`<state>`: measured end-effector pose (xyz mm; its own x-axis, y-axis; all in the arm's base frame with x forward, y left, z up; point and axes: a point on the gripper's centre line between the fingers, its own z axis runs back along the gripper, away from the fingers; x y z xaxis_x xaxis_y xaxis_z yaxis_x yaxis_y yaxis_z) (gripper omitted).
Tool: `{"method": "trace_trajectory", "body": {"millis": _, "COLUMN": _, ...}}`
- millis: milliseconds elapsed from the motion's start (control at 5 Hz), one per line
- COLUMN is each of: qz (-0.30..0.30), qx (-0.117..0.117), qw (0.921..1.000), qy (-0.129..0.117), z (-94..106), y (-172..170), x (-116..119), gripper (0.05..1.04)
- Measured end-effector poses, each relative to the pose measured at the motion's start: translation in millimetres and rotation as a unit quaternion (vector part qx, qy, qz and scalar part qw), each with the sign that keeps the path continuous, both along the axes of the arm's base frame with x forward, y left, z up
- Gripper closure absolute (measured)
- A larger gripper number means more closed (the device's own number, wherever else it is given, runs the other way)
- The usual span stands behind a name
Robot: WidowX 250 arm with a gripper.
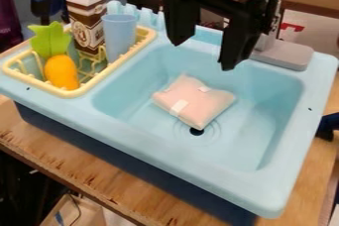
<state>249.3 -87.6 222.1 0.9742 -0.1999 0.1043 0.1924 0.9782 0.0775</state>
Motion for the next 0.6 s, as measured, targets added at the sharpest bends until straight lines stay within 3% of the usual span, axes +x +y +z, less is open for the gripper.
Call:
{"method": "trace_trajectory", "body": {"millis": 200, "qz": -0.001, "qx": 0.005, "qw": 0.9999, "qy": 0.014, "z": -8.1, "y": -0.2, "x": -0.1, "gripper": 0.083}}
{"method": "trace_trajectory", "body": {"millis": 400, "qz": 0.004, "qx": 0.001, "qw": 1.0000, "qy": 0.002, "z": -14.7, "y": 18.0, "x": 12.1, "gripper": 0.083}}
{"method": "trace_trajectory", "body": {"millis": 600, "qz": 0.005, "qx": 0.003, "qw": 0.9999, "qy": 0.008, "z": -33.0, "y": 38.5, "x": 31.4, "gripper": 0.083}}
